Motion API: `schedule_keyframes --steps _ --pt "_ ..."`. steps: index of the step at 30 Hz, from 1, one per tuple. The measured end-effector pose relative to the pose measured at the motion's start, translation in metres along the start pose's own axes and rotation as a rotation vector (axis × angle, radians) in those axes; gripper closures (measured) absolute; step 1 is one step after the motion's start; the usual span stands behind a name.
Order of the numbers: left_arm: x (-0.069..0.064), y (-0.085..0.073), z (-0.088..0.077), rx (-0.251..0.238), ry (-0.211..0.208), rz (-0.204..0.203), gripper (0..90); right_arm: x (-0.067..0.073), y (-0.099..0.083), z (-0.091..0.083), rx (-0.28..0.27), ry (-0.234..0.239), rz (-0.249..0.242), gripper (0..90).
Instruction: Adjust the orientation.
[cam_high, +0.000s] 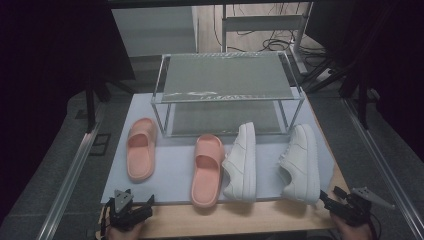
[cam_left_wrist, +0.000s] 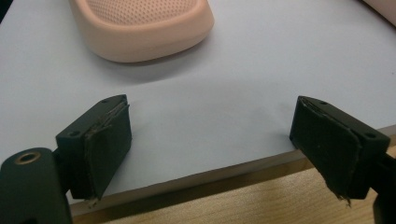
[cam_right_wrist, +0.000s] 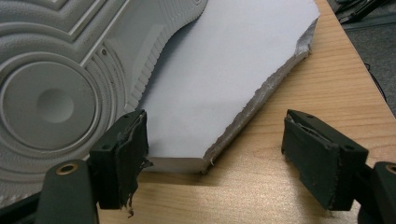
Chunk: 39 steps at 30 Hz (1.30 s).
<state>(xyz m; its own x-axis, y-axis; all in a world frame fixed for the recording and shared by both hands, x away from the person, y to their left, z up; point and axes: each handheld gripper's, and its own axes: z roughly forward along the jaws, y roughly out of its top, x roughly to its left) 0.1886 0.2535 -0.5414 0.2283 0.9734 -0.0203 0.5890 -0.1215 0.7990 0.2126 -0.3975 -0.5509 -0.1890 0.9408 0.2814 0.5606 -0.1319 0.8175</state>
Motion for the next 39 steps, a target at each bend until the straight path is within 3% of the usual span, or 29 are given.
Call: schedule_keyframes --steps 4,8,14,30,32,39 --pt "0.001 0.002 0.000 0.008 -0.010 0.006 12.7 0.000 0.000 0.000 -0.001 0.001 -0.001 23.2" --pt "0.000 0.008 -0.001 0.006 -0.050 0.006 13.8 0.000 0.000 0.000 -0.002 0.003 -0.002 23.2" --pt "-0.002 0.016 -0.001 -0.001 -0.056 0.033 15.1 0.000 -0.001 0.000 -0.004 0.003 -0.002 23.3" --pt "0.004 0.041 0.006 0.014 -0.073 0.026 17.2 0.000 -0.001 0.000 -0.004 0.003 -0.002 23.3" --pt "0.005 0.045 0.008 0.015 -0.075 0.029 14.2 0.000 -0.001 0.000 -0.004 0.003 -0.002 23.4" --pt "0.009 0.059 0.014 0.022 -0.110 0.025 11.9 0.000 -0.001 0.000 -0.004 0.003 -0.003 23.4"
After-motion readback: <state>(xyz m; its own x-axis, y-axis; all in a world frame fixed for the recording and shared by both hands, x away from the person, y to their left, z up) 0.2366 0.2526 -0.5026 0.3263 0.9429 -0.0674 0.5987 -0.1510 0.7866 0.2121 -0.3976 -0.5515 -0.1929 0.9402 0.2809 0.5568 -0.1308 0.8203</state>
